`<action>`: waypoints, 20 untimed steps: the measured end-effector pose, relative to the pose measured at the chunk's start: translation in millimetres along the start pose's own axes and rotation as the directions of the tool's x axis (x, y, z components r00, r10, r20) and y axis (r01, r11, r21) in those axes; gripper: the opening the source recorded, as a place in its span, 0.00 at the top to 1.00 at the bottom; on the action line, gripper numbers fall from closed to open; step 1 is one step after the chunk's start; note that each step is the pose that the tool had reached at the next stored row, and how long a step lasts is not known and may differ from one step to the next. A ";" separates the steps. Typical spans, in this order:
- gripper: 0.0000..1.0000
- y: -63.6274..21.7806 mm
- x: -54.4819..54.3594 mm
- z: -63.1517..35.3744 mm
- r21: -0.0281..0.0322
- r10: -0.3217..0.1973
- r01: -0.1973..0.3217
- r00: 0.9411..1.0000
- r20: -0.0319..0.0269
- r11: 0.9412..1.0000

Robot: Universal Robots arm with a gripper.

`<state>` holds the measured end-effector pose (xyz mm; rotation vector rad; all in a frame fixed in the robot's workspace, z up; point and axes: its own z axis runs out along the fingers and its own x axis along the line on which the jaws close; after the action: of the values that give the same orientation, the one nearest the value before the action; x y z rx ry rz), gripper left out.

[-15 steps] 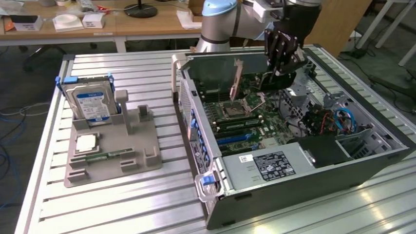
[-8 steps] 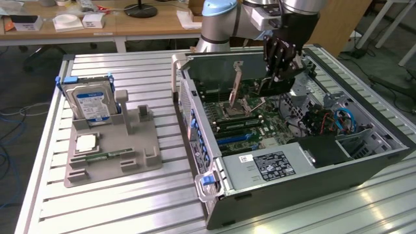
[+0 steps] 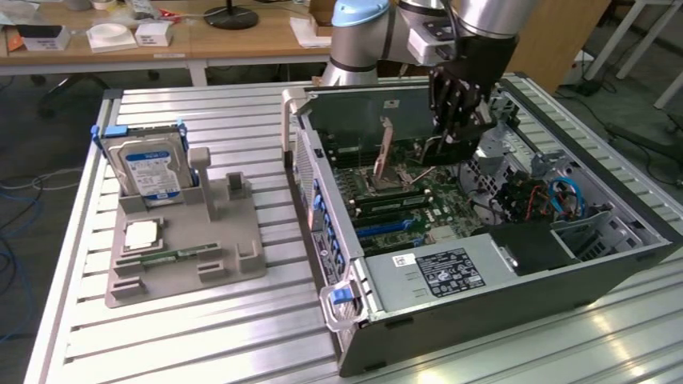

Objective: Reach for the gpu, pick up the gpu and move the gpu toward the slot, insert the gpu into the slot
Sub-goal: 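Insert the gpu into the slot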

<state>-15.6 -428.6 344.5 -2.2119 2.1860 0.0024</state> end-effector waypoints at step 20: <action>0.74 4.5 8.4 21.0 -0.006 0.002 -0.003 1.000 -0.014 1.000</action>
<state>-19.5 -436.5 323.2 -2.2190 2.1987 -0.0071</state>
